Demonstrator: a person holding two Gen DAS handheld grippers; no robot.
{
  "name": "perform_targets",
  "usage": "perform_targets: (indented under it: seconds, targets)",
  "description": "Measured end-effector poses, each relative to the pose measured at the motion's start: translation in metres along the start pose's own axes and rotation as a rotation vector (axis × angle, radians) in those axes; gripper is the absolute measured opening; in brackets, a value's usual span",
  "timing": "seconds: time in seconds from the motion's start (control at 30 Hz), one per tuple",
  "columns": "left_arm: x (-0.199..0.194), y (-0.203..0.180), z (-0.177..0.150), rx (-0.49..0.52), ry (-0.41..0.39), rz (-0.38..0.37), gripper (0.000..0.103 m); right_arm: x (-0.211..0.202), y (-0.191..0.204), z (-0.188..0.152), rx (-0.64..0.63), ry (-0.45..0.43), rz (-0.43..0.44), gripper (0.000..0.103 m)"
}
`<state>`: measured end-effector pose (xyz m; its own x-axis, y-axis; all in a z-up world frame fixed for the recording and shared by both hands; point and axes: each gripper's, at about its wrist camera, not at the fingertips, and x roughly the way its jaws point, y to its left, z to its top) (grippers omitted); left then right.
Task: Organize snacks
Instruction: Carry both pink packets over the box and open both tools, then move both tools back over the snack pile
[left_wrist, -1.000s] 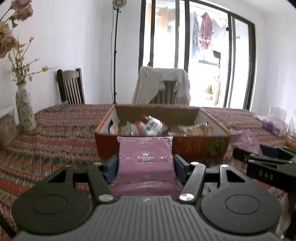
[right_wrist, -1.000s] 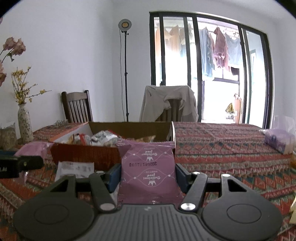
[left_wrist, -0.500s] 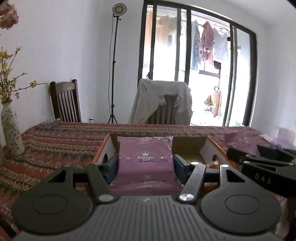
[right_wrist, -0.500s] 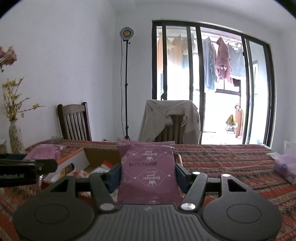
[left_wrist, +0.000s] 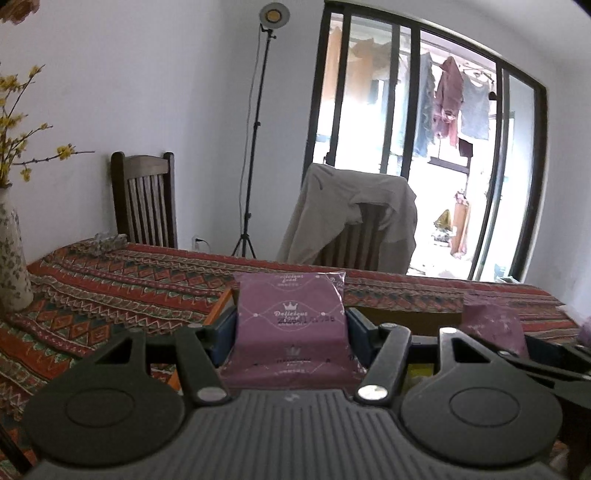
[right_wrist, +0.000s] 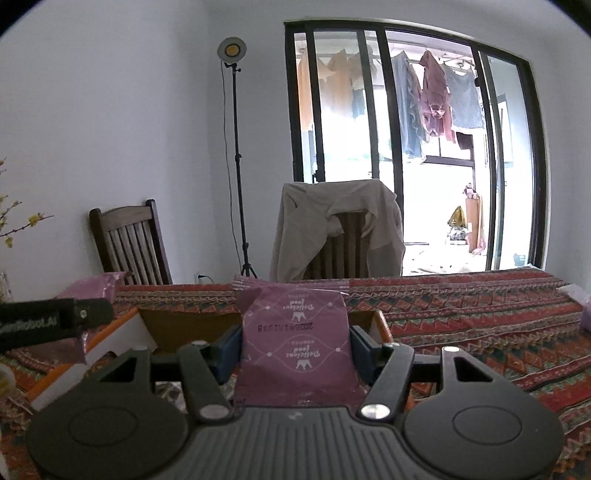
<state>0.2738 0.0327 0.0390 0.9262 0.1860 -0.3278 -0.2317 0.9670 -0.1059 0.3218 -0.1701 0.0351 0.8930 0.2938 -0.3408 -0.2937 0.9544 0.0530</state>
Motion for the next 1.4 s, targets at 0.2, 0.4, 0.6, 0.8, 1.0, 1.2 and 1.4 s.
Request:
perform_targets:
  seconds: [0.2, 0.4, 0.6, 0.8, 1.0, 1.2, 1.4]
  targets:
    - [0.021, 0.009, -0.013, 0.008, 0.054, 0.006, 0.063, 0.006, 0.002, -0.011, -0.017, 0.044, 0.008, 0.061]
    - [0.012, 0.011, -0.017, 0.008, 0.004, 0.000, 0.089, 0.006, 0.003, -0.015, -0.028, 0.041, -0.008, 0.086]
    - [0.004, 0.014, -0.017, -0.027, -0.054, 0.040, 0.103, 0.002, 0.000, -0.015, -0.013, 0.012, -0.014, 0.103]
    - [0.006, 0.015, -0.017, -0.040, -0.034, 0.040, 0.103, 0.002, 0.001, -0.015, -0.016, 0.009, -0.022, 0.103]
    - [0.006, 0.020, -0.017, -0.047, -0.032, 0.036, 0.103, 0.001, 0.000, -0.015, -0.016, 0.005, -0.027, 0.103]
    - [0.006, 0.022, -0.017, -0.058, -0.035, 0.036, 0.103, 0.000, -0.002, -0.015, -0.009, -0.001, -0.029, 0.103]
    - [0.006, 0.022, -0.016, -0.071, -0.037, 0.040, 0.103, 0.000, -0.002, -0.015, -0.006, -0.001, -0.027, 0.103]
